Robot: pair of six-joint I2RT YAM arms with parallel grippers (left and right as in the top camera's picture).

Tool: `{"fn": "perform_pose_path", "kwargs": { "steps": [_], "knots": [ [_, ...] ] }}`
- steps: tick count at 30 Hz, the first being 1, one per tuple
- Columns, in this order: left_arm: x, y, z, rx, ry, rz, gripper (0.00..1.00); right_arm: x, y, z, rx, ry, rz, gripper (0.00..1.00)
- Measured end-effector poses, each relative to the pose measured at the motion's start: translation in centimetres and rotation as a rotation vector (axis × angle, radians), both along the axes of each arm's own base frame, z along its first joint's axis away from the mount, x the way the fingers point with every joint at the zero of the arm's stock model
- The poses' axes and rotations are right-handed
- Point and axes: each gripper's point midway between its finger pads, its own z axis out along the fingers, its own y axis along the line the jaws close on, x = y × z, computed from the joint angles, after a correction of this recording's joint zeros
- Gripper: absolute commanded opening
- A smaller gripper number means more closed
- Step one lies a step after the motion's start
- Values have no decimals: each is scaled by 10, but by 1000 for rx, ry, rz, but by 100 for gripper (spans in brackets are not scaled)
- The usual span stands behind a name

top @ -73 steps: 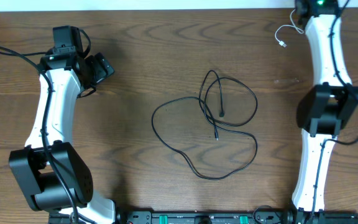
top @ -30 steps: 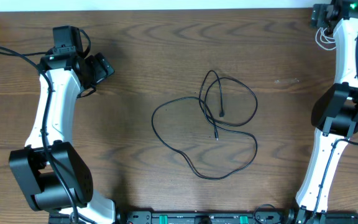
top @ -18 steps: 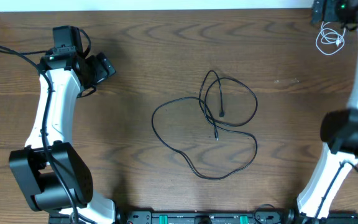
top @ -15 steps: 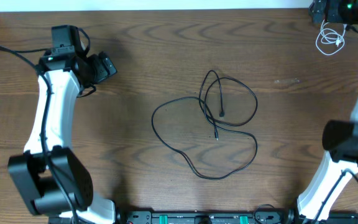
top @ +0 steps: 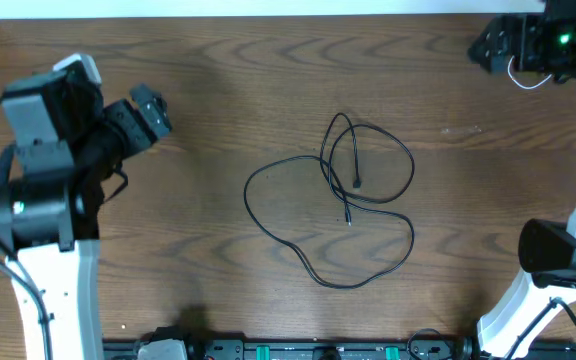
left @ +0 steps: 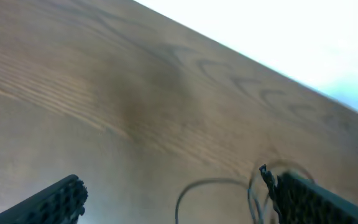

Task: Untangle cables
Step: 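Move the right gripper back to the black cable at the center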

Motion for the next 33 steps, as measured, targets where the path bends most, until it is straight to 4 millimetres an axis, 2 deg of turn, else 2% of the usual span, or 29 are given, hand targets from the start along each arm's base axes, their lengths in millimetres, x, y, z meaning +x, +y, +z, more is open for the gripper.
{"fn": "perform_pose_path", "kwargs": {
  "steps": [4,8,15,21,26,33],
  "knots": [
    [-8,-5,-16,-25,80,-15,93,-3,19,-6,-1,21,57,99],
    [-13,-7,-43,-54,182,-13,93,-6,41,-23,0,73,118,98],
    [-16,-8,-93,-94,348,2,91,-3,92,-72,-6,154,236,96],
    [-11,-7,-115,-113,421,14,91,-5,132,-121,-33,206,299,89],
    [-2,-6,-121,-114,422,15,91,-18,165,-160,-69,241,366,77],
    [6,-4,-125,-112,413,15,91,-26,199,-214,-122,231,379,40]
  ]
}}
